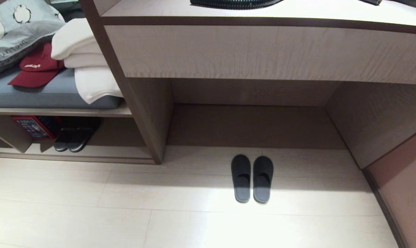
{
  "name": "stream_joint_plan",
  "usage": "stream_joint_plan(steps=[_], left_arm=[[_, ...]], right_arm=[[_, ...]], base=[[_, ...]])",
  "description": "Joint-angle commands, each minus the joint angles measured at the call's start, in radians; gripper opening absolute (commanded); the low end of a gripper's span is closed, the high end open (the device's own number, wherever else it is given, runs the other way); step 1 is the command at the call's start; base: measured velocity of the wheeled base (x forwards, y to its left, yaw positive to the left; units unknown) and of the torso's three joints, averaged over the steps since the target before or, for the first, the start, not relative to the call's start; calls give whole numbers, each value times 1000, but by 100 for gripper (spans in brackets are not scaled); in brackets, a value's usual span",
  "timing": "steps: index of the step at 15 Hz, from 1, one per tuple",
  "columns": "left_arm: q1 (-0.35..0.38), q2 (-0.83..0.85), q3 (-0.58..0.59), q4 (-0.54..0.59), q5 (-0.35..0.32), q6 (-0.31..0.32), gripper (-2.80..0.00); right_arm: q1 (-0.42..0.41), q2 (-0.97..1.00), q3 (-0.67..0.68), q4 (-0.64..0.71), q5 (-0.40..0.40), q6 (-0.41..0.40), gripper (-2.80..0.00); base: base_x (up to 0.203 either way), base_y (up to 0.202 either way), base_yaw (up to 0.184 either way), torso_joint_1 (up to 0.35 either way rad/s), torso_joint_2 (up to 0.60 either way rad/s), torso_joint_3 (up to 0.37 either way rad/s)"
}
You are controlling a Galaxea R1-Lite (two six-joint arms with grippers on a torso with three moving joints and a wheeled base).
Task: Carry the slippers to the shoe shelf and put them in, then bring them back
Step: Pick up the slippers on the floor
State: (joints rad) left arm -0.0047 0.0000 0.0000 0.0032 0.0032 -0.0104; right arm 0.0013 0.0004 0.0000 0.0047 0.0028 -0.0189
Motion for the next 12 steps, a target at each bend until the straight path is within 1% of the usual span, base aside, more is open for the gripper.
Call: stream_joint_plan(steps=[1,12], left_arm=[[2,0,2,0,0,0,-280],[0,0,2,0,0,0,-280]], right_arm=[[0,0,2,0,0,0,-280],[0,0,2,1,-1,-3,-280]], base=[[0,0,0,7,4,-201],[0,0,0,3,2,-198]])
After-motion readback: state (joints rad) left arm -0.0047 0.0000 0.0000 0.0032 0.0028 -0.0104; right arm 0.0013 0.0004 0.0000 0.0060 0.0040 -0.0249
